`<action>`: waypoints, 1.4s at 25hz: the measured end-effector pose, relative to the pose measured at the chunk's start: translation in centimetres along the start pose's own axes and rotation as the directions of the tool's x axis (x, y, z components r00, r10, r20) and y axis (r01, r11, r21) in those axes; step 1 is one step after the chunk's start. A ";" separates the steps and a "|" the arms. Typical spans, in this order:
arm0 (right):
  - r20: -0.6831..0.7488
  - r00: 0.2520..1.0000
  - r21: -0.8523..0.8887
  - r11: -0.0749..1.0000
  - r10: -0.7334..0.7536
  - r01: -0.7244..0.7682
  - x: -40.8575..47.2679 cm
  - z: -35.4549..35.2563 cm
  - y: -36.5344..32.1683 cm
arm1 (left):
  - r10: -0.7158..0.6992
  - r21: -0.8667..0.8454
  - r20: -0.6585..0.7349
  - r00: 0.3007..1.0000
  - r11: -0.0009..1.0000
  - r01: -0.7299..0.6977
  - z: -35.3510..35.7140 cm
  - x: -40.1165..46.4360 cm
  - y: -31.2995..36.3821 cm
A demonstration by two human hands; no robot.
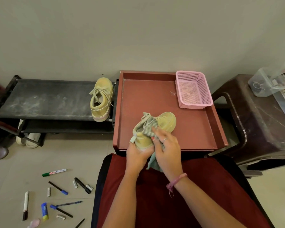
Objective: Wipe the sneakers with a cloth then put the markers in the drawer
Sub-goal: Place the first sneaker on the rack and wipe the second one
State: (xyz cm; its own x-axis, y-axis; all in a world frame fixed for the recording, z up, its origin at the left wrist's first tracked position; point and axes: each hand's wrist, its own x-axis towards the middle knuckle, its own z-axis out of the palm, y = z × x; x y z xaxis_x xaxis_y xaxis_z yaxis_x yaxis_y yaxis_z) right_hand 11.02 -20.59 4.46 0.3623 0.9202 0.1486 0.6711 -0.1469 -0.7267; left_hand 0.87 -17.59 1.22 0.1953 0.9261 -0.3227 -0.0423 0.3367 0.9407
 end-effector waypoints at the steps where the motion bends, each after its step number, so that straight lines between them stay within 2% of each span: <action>1: -0.007 0.999 -0.017 0.999 -0.051 0.051 -0.5 0.1 0.3 | 0.007 -0.004 0.009 1.000 1.000 -0.007 0.0 0.0 -0.1; 4: 0.023 0.990 -0.079 0.987 -0.137 0.138 2.2 0.4 1.4 | 0.038 0.028 -0.002 0.999 0.999 -0.038 0.2 -0.1 0.0; 7: 0.038 0.998 -0.174 0.983 -0.056 0.062 6.5 0.2 2.5 | 0.054 0.063 -0.030 0.998 0.997 -0.052 0.5 -0.2 -0.2; 9: 0.059 0.997 -0.160 0.986 -0.043 0.052 6.0 -0.2 2.1 | 0.051 0.072 -0.034 0.998 0.996 -0.048 0.5 0.0 -0.4; 12: 0.115 0.972 -0.095 0.971 -0.207 0.218 0.8 -0.7 -0.1 | 0.014 0.073 -0.024 1.000 0.997 -0.012 0.2 0.3 -0.8; 14: 0.082 0.936 -0.130 0.927 -0.343 0.351 -1.2 -0.6 0.5 | 0.001 0.075 -0.019 1.000 0.997 0.001 0.2 0.3 -0.9; 15: 0.063 0.928 -0.159 0.914 -0.367 0.372 -0.9 -0.5 1.5 | 0.005 0.070 -0.019 1.000 0.998 -0.003 0.2 0.3 -0.9; 16: 0.042 0.939 -0.186 0.920 -0.343 0.344 -0.1 -0.3 2.7 | 0.014 0.060 -0.018 1.000 0.998 -0.013 0.2 0.3 -0.9; 20: -0.025 0.997 -0.217 0.974 -0.074 0.067 4.8 -0.2 6.4 | 0.020 0.011 -0.029 0.999 1.000 -0.020 0.6 0.2 -0.5; 24: -0.033 0.999 -0.325 0.945 0.036 -0.045 9.6 -0.3 9.0 | 0.033 0.072 -0.025 0.999 0.997 -0.032 0.8 0.4 -0.9; 28: 0.053 0.958 -0.291 0.922 0.281 -0.254 12.7 -1.0 11.2 | 0.072 0.189 0.014 0.997 0.979 -0.074 0.9 0.4 -1.6; 30: 0.117 0.959 -0.293 0.931 0.260 -0.217 12.9 -1.1 10.9 | 0.070 0.215 0.009 0.997 0.974 -0.071 0.7 0.8 -2.2; 33: 0.147 0.985 -0.238 0.970 0.094 -0.058 10.6 -1.2 10.0 | 0.056 0.265 -0.010 0.998 0.963 -0.052 0.4 1.4 -3.0; 35: 0.167 0.984 -0.250 0.968 0.058 -0.015 10.6 -1.7 10.3 | 0.039 0.290 -0.031 0.999 0.957 -0.029 0.4 1.5 -3.2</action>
State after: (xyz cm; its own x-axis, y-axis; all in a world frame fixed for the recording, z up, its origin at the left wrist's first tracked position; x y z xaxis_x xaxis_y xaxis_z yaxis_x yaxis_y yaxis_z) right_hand 22.81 -12.99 -0.30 0.2877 0.9577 -0.0075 0.8061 -0.2464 -0.5380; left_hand 1.69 -17.34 -2.28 0.1629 0.9435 -0.2886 0.2376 0.2464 0.9396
